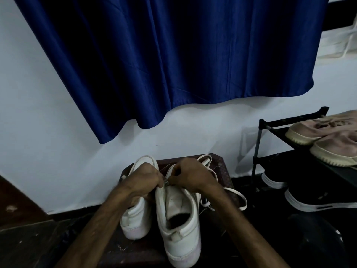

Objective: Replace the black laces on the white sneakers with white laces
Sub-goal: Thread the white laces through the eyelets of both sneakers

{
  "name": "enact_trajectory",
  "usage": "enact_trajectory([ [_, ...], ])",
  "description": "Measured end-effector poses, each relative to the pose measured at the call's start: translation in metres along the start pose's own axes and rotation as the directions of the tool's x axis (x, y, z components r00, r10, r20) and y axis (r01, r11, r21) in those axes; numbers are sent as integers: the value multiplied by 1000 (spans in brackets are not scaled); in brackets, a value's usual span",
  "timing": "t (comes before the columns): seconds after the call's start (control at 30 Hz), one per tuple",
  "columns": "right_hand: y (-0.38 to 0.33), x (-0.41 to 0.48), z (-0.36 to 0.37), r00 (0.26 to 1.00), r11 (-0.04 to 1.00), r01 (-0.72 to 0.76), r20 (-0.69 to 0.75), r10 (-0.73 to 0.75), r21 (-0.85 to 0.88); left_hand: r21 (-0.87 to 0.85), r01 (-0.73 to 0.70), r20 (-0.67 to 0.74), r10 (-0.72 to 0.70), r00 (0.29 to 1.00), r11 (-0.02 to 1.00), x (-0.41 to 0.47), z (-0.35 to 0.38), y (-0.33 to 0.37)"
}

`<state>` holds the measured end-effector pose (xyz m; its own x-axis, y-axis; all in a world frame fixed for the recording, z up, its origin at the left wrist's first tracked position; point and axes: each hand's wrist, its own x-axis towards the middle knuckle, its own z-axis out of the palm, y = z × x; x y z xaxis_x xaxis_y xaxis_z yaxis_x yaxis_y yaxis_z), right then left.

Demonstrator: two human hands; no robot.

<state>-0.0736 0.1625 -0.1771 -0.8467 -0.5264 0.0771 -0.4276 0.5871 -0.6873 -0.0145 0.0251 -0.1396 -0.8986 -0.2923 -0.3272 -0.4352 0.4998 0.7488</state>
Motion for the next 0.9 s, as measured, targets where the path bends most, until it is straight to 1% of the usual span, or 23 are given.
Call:
enact_trajectory([
  [0.1, 0, 1, -1, 999, 999, 43, -4, -43, 0, -48, -22, -25, 21, 999, 999, -5, 5, 1],
  [0.23, 7, 1, -10, 995, 995, 47, 80, -54, 87, -190, 16, -6, -17, 1000, 982, -10, 12, 2],
  [0.3, 10, 4, -12, 997, 995, 1, 73, -9, 102, -250, 6, -28, -14, 1000, 968, -8, 15, 2],
  [0.37, 12, 7, -9, 998, 993, -59, 7, 58, 104, -293, -5, -37, -7, 999, 956, -7, 18, 3],
  [0.43, 12, 9, -2, 995, 993, -89, -47, 93, 78, -321, -10, -44, -4, 999, 947, -5, 20, 2],
  [0.5, 11, 11, 1, 992, 994, -106, -64, 107, 23, -336, -15, -49, -2, 999, 942, -3, 20, 0],
  [0.53, 9, 10, -1, 992, 994, -113, -50, 113, 2, -334, -22, -45, 8, 999, 942, -3, 20, -1],
  [0.63, 3, 9, -14, 993, 994, -100, 59, 104, -52, -309, -54, -22, 50, 999, 950, -6, 19, 0],
  [0.7, -2, 9, -21, 989, 994, -87, 117, 95, -70, -264, -70, -27, 65, 998, 962, -2, 18, -4],
  [0.73, -4, 9, -22, 987, 993, -87, 130, 96, -74, -216, -94, -47, 86, 995, 972, 2, 18, -7],
  [0.77, -6, 8, -23, 986, 993, -90, 132, 100, -78, -113, -137, -77, 128, 989, 984, 5, 19, -9],
  [0.83, -6, 9, -22, 987, 990, -104, 116, 115, -96, 107, -204, -132, 218, 967, 973, 10, 18, -12],
  [0.9, -6, 8, -17, 990, 983, -108, 71, 119, -146, 253, -225, -135, 265, 955, 941, 9, 16, -10],
])
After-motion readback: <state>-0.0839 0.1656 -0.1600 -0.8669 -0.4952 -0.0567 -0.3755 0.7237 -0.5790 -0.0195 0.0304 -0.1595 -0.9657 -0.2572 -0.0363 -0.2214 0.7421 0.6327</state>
